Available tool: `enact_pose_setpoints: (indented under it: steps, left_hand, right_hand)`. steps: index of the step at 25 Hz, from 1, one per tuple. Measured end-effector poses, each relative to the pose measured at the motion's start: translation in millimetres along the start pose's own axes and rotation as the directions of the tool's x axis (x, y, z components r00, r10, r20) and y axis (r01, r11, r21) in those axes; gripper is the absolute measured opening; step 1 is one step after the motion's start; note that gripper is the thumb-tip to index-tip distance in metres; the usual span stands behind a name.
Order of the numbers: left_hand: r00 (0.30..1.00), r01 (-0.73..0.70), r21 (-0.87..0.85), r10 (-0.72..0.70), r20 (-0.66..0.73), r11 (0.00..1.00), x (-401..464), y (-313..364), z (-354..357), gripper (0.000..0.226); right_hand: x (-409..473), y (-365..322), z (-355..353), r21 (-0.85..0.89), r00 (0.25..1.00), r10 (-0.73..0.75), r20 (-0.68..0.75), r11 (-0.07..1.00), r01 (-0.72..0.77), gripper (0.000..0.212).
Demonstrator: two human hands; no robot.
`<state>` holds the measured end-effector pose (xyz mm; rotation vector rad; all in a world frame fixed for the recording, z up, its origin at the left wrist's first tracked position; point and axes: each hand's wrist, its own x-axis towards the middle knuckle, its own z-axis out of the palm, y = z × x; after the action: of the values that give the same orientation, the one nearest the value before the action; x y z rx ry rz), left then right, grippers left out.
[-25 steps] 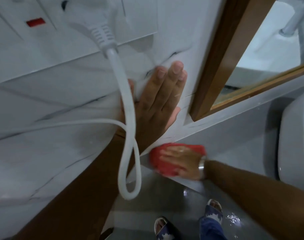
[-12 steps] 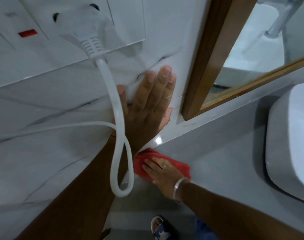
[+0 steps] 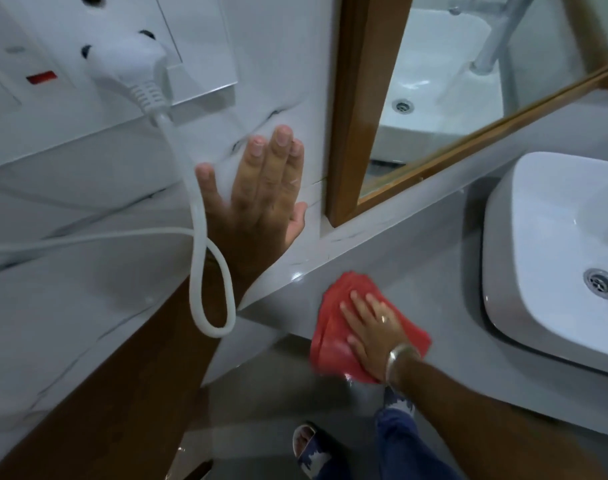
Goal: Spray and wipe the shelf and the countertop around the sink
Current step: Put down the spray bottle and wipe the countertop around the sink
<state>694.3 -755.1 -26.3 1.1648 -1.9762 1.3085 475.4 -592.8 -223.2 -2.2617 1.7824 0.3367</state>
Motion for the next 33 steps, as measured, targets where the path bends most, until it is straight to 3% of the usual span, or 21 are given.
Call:
enact_pose_setpoints:
  steps: [3, 6, 8, 10, 12, 15, 18, 20, 22, 25, 26, 29, 31, 33]
  left_hand:
    - [1.0, -0.01, -0.029, 0.01, -0.007, 1.0, -3, 0, 0, 0.081]
    - [1.0, 0.006, -0.017, -0.006, -0.005, 1.0, -1, 0, 0, 0.082]
    - [1.0, -0.011, 0.006, 0.011, -0.006, 1.0, -5, 0, 3, 0.082]
    - [1.0, -0.016, 0.014, 0.017, -0.011, 1.0, -6, 1, 5, 0.082]
    - [1.0, -0.019, -0.028, 0.019, 0.012, 0.999, -5, 0, 4, 0.084]
    - [0.999, -0.036, -0.023, 0.036, 0.024, 0.999, -3, -2, -1, 0.084]
    - [0.999, -0.031, -0.014, 0.031, 0.01, 0.999, -2, 0, -6, 0.085]
    - [0.999, -0.028, -0.041, 0.029, 0.029, 0.999, -3, -2, -6, 0.087]
    - [0.998, -0.02, -0.066, 0.024, 0.06, 0.998, -1, -3, -6, 0.085]
    - [0.994, 0.016, -0.066, -0.008, 0.11, 0.998, 6, -1, -13, 0.081]
    - [0.993, 0.021, -0.044, -0.016, 0.119, 0.999, 8, 0, -15, 0.083]
    - [0.991, 0.004, 0.025, -0.007, 0.132, 1.0, 12, 0, -17, 0.102]
    - [0.992, -0.016, 0.039, 0.011, 0.127, 0.999, 11, 1, -18, 0.107]
    - [0.99, -0.033, 0.045, 0.026, 0.14, 0.998, 13, -1, -15, 0.108]
  right_hand:
    - [-78, 30, 11, 0.108, 0.998, 0.041, -0.049, 0.993, -0.035, 0.069]
    - [-53, 69, 1, 0.153, 0.942, 0.334, 0.039, 0.93, -0.336, 0.067]
    - [3, 52, -12, 0.202, 0.866, 0.499, 0.032, 0.846, -0.494, 0.088]
    - [32, 26, -16, 0.166, 0.918, 0.397, -0.009, 0.906, -0.39, 0.092]
    - [5, 20, -9, 0.138, 0.993, 0.122, -0.001, 0.983, -0.12, 0.079]
    - [-51, 65, -3, 0.165, 0.998, -0.051, 0.02, 0.985, 0.047, 0.068]
    - [-20, 120, -14, 0.176, 0.992, 0.127, -0.004, 0.977, -0.125, 0.056]
    - [30, 140, -38, 0.263, 0.935, 0.353, -0.004, 0.903, -0.34, 0.055]
    - [60, 154, -52, 0.225, 0.897, 0.441, 0.019, 0.872, -0.434, 0.061]
    - [29, 140, -32, 0.169, 0.903, 0.426, 0.046, 0.888, -0.428, 0.074]
    - [2, 124, -16, 0.192, 0.908, 0.418, 0.019, 0.89, -0.414, 0.07]
    - [-73, 85, 21, 0.214, 0.945, 0.323, 0.039, 0.922, -0.324, 0.068]
    - [-64, 102, 20, 0.199, 0.957, 0.277, 0.088, 0.936, -0.29, 0.069]
    - [-14, 124, 6, 0.19, 0.962, 0.269, 0.042, 0.944, -0.272, 0.061]
